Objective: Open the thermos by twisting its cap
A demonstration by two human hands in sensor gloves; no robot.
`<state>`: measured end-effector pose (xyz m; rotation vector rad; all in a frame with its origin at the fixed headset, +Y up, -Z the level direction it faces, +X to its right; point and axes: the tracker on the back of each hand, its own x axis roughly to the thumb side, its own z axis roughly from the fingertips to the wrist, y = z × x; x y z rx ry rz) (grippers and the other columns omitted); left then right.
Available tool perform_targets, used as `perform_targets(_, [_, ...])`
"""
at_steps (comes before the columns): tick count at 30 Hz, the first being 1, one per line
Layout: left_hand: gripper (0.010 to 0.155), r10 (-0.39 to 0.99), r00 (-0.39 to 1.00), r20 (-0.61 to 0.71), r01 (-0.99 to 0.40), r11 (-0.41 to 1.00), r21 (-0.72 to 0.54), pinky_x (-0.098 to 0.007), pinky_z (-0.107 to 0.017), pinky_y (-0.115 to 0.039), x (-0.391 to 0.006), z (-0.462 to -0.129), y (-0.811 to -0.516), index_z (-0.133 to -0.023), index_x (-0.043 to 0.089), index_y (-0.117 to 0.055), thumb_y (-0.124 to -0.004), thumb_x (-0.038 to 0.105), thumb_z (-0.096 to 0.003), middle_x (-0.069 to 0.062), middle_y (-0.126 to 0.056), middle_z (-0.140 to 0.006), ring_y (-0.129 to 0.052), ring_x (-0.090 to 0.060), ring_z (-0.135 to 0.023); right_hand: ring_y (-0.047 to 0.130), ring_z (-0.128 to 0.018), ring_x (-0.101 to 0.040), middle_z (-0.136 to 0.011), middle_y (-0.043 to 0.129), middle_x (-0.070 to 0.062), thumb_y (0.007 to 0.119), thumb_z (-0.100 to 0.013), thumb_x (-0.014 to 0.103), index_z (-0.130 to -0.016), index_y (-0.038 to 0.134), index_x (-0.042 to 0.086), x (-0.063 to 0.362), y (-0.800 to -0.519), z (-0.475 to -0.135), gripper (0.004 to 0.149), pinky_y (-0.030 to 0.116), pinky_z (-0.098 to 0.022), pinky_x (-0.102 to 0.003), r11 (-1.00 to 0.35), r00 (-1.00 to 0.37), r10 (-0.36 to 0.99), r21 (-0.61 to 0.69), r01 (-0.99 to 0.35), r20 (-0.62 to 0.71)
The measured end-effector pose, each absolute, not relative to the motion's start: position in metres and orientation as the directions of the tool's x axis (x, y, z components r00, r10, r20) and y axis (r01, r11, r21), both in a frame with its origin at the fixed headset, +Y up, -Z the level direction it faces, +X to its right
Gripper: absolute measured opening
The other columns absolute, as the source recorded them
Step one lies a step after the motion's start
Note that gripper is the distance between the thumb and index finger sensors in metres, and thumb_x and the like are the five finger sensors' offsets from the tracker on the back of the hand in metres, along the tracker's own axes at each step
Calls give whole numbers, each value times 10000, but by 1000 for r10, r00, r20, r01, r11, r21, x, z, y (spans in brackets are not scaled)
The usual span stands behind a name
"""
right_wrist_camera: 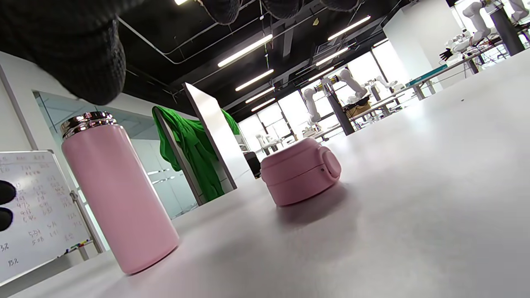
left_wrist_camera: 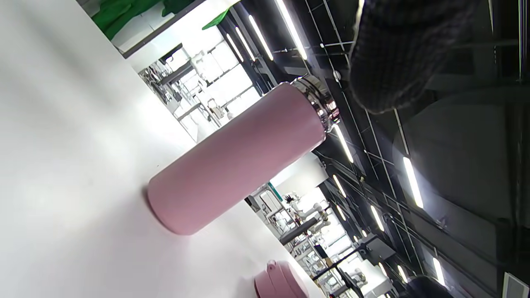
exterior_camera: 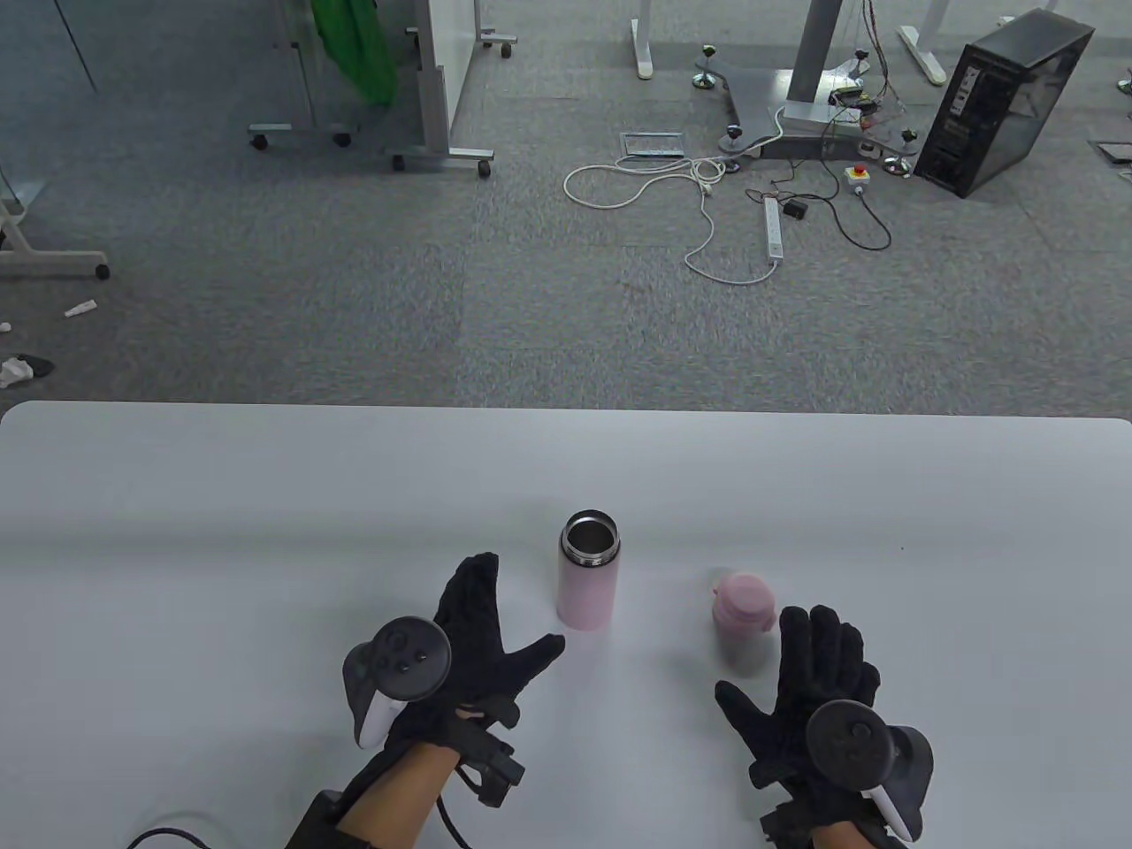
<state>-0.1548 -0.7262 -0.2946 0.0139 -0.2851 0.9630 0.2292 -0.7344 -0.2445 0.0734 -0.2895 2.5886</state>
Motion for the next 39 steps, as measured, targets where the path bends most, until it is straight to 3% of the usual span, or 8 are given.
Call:
perform_targets(7, [997,756,598,265,-776,629,-42,-793,-674,-175,-174,-277,-738,-1174,212,-201,-859,597,-531,-206,-188,-1220,-202,-515,-1132,133,-1030,-579,-1202,123,-224,832,-506,672,-1181,214,181,219,-737,-243,1038,170,-674,-775,-864,-883,453,-183,-469,122])
perform_targets(9, [995,728,643,237,-725,679,-116,-789,-677,-153,-179,-276,-738,-1174,226,-183,-848,601,-535,-195,-157,-1220,-154,-504,-1136,127,-1029,-579,-1199,117,-228,830,-508,669,-1180,208,181,217,-742,-245,1039,165,-672,-776,-877,-890,442,-155,-455,113])
perform_targets(13, [986,683,687,247,-691,720,-66,-789,-679,-161,-185,-273,-740,-1178,226,-206,-852,598,-532,-196,-170,-1222,-183,-503,-1136,117,-1024,-580,-1194,104,-233,827,-511,665,-1179,203,180,213,-746,-249,1034,160,-671,-774,-891,-900,421,-131,-434,115])
perform_targets(23, [977,515,802,303,-518,852,-79,-789,-677,-142,-172,-273,-750,-1184,223,-222,-846,598,-532,-184,-127,-1215,-127,-490,-1135,85,-1015,-585,-1182,64,-239,817,-520,660,-1175,174,174,205,-747,-245,1038,151,-669,-772,-906,-912,393,-119,-406,117])
perform_targets(27, [984,532,794,294,-529,843,-96,-786,-679,-150,-172,-275,-756,-1177,232,-194,-841,601,-533,-183,-116,-1211,-125,-489,-1132,86,-1016,-581,-1181,63,-226,808,-524,655,-1159,127,152,206,-750,-246,1059,154,-672,-769,-903,-908,407,-110,-416,101])
perform_targets(30, [996,631,731,259,-626,772,-112,-784,-681,-151,-173,-276,-758,-1164,238,-155,-842,594,-535,-185,-104,-1204,-118,-490,-1129,86,-1015,-582,-1183,65,-223,811,-528,647,-1163,145,149,207,-750,-246,1047,154,-671,-769,-901,-906,412,-104,-422,99])
perform_targets(39, [987,627,748,218,-620,777,-107,-784,-682,-154,-182,-277,-764,-1165,239,-160,-836,593,-539,-185,-101,-1203,-118,-490,-1127,113,-1011,-586,-1180,70,-235,815,-532,636,-1170,177,144,205,-752,-248,1027,159,-672,-769,-897,-900,422,-97,-432,110])
